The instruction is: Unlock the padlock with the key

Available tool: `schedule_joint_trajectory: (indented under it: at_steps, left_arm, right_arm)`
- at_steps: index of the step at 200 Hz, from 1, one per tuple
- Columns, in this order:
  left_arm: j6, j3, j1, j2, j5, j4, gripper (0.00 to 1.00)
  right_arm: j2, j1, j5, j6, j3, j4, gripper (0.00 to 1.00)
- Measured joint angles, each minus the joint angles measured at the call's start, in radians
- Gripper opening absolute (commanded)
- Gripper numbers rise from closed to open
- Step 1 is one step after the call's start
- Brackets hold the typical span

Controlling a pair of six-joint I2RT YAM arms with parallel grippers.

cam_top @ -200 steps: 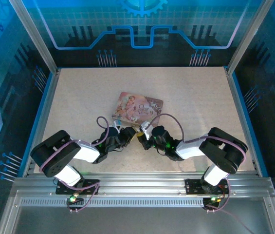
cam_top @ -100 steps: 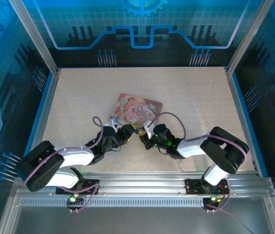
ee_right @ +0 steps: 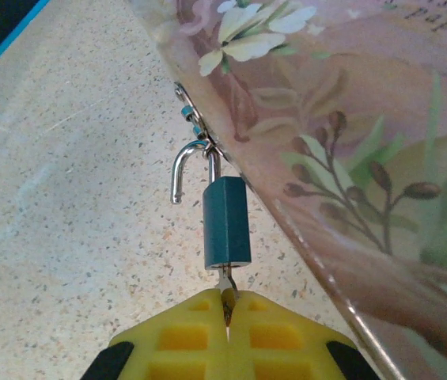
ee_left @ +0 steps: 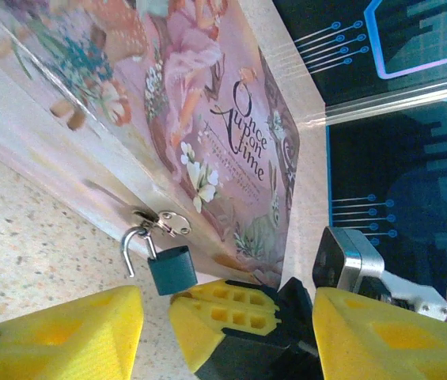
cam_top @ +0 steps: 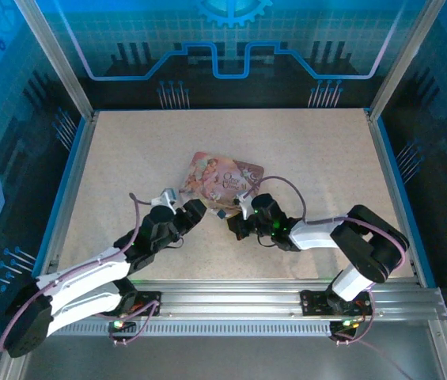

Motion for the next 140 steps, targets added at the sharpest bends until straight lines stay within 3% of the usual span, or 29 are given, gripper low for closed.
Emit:
schedule_joint_trajectory:
  at_steps: [91, 140]
  left_arm:
    - [0.028, 0.010, 0.006, -0.048, -0.033, -0.128, 0.63]
    - [0.032, 0.010, 0.058, -0.048, -0.020, -0.142, 0.71]
  right_arm:
    - [0.021, -0.018, -0.063, 0.311, 0.001, -0.002, 0.00]
    - [0.072, -0.022, -0.072, 0.378, 0.013, 0.058, 0.03]
